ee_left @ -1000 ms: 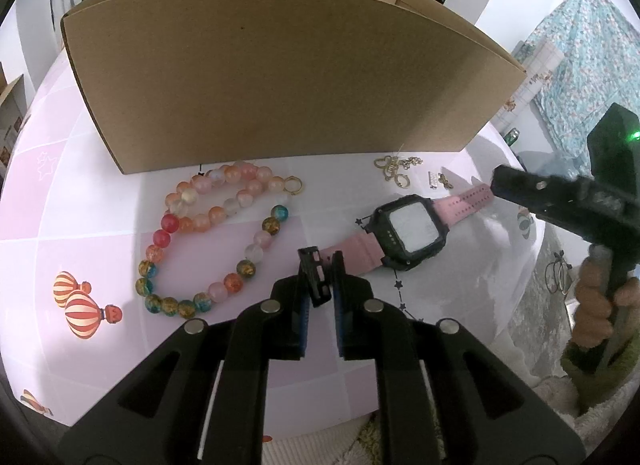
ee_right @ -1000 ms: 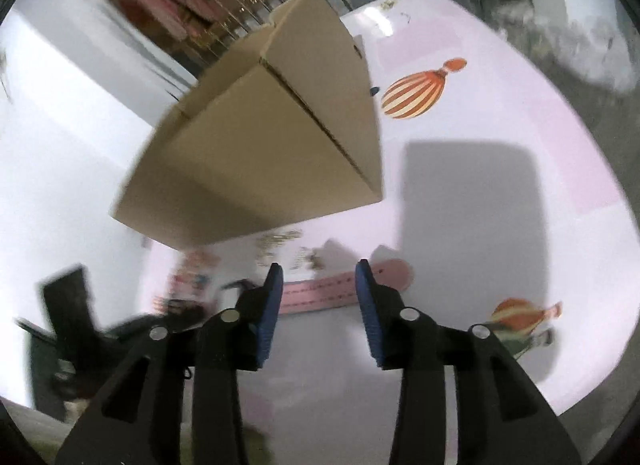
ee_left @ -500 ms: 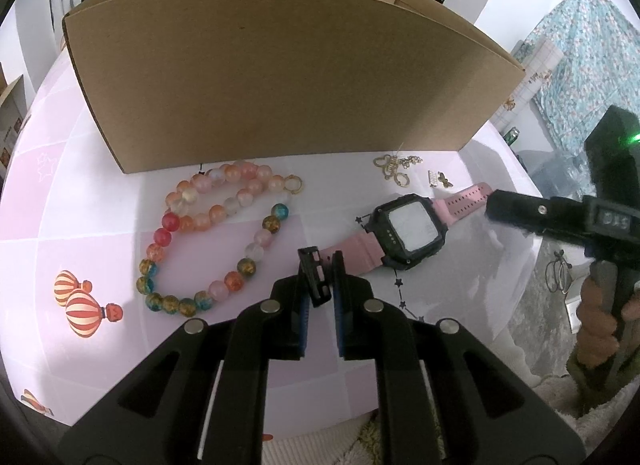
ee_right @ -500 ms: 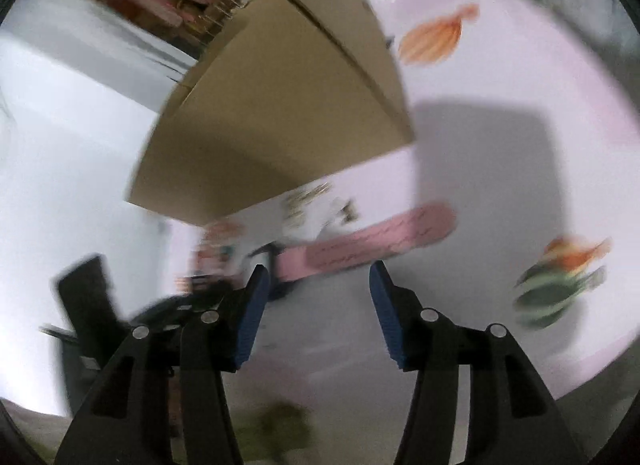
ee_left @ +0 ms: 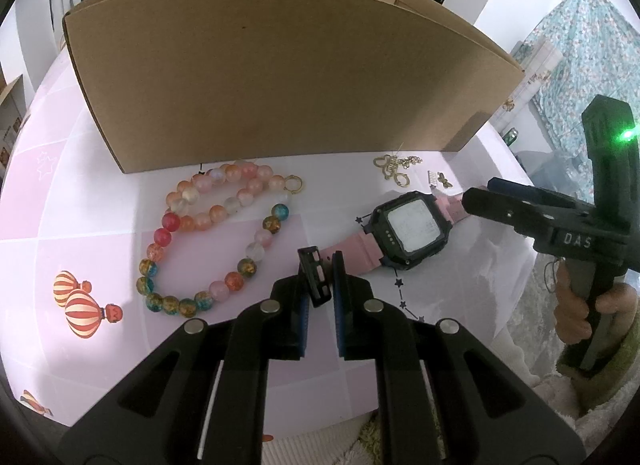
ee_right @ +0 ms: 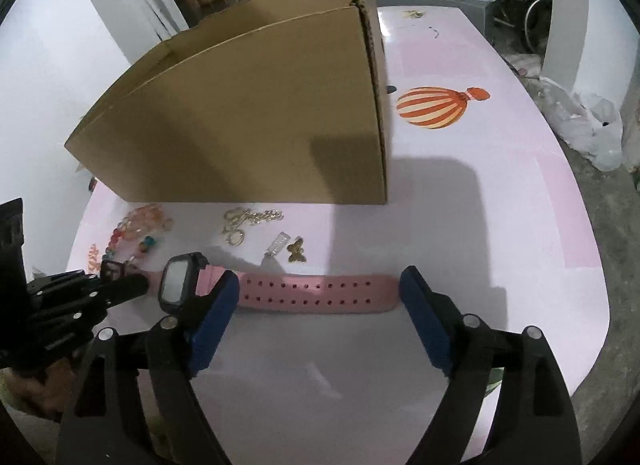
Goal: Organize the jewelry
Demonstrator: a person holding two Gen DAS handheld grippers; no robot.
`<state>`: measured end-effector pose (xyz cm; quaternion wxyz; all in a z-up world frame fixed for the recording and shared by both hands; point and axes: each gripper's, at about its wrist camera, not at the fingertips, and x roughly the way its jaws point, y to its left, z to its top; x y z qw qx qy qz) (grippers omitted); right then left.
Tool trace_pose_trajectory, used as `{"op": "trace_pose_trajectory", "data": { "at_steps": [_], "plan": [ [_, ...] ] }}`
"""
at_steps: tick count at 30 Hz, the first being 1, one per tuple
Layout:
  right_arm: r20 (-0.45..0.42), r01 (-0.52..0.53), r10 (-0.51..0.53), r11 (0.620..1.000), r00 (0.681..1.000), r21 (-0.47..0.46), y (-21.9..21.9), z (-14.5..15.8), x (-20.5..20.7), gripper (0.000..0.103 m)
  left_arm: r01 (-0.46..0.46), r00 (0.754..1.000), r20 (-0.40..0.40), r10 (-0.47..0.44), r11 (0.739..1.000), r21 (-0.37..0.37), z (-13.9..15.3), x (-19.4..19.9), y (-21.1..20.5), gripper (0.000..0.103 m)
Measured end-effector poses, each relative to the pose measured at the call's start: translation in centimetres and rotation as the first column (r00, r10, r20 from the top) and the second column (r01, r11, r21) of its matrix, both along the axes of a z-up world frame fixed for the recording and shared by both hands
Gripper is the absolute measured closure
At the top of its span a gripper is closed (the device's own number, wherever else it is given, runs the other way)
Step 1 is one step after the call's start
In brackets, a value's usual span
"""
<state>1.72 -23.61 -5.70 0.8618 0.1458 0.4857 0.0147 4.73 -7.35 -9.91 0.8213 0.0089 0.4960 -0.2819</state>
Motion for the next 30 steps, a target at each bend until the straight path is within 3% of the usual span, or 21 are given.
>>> {"op": "trace_pose_trajectory", "data": {
  "at_steps": [4, 12, 17, 30],
  "plan": [
    [0.005, 0.01, -0.01, 0.999, 1.0, 0.043, -1.2, -0.1, -0.4, 0.022, 0.002, 1.0, 0.002, -0.002, 1.0, 0.002, 0.0, 0.0, -0.1, 0.093],
    [-0.002, 0.001, -0.001, 0.977, 1.0, -0.211, 2.5, -0.4, -0.4, 0.024, 0.002, 1.0, 0.002, -0.002, 1.0, 0.004, 0.0, 0.0, -0.1, 0.093],
    [0.003, 0.02, -0.019, 0.973, 1.0, -0.229, 2.8, -0.4, -0.7, 0.032, 0.002, 1.0, 0.005, -0.002, 1.0, 0.003, 0.0, 0.1, -0.2, 0.093],
    [0.029, 0.043, -0.038, 0.971, 0.999, -0.234, 2.8, -0.4, -2.1, 0.04, 0.001, 1.0, 0.006, -0.002, 1.0, 0.004, -0.1, 0.1, -0.2, 0.093]
  ]
}}
